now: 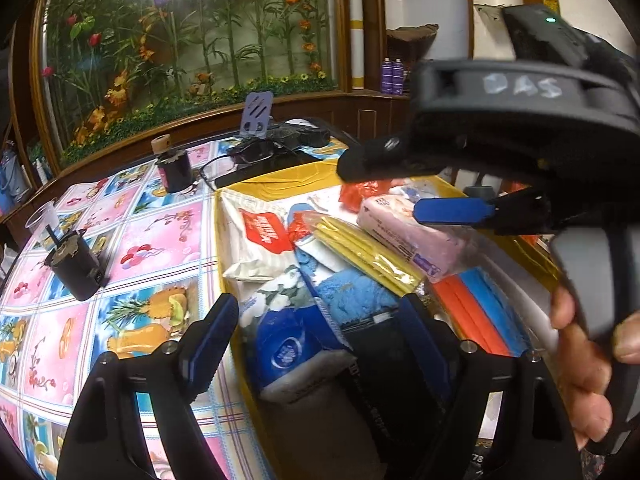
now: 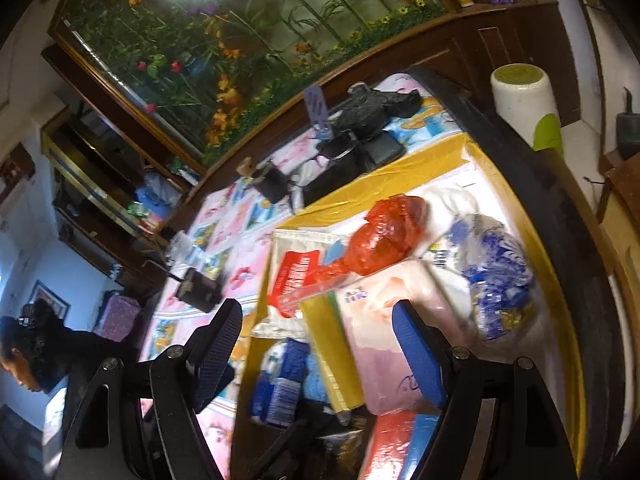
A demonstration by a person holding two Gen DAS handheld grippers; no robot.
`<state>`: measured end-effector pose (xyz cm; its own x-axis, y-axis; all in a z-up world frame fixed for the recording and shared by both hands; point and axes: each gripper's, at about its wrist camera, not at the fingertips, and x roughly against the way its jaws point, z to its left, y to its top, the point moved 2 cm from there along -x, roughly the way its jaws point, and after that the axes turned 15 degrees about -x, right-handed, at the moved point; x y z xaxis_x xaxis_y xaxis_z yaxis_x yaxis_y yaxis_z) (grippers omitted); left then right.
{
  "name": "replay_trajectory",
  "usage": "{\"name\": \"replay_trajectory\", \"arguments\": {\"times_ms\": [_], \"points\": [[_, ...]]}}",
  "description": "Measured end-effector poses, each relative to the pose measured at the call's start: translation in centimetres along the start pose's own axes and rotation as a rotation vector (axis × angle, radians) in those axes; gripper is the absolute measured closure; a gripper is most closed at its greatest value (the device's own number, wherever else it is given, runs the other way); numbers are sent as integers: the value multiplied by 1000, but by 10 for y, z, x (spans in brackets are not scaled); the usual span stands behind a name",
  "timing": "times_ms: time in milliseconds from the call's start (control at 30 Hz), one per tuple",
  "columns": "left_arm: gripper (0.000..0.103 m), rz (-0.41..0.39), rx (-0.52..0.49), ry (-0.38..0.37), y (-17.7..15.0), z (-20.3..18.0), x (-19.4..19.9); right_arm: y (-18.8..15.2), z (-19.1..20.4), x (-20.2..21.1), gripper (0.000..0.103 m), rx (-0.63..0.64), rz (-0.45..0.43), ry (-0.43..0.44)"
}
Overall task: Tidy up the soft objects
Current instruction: 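Lower the blue tissue pack into the box and open the left gripper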
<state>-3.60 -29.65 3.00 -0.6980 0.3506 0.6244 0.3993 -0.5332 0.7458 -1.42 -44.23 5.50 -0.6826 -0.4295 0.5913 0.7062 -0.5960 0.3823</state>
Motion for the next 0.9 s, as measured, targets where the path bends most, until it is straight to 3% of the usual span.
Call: {"name": "replay_trajectory", "arguments": {"times_ms": [100,267,367,500,667,900], "points": [[21,-2,-3,-44,0,-3,0,-1,0,-1,22,2,0,-21],[21,-15,54,-144,0,2,1,-4,7,0,22,17,48,118],[21,-16,80,-111,-1,8,2,-6,9,-2,22,24,51,111],[21,4,132,-119,-4,20,0,-10,14,-4,22,39,81,133],[21,12,139,-102,-10,27,4,-20,20,-19,22,31,218,227],[21,47,128,-81,-13,26,-3,-22,16,-23,22,33,176,124]]}}
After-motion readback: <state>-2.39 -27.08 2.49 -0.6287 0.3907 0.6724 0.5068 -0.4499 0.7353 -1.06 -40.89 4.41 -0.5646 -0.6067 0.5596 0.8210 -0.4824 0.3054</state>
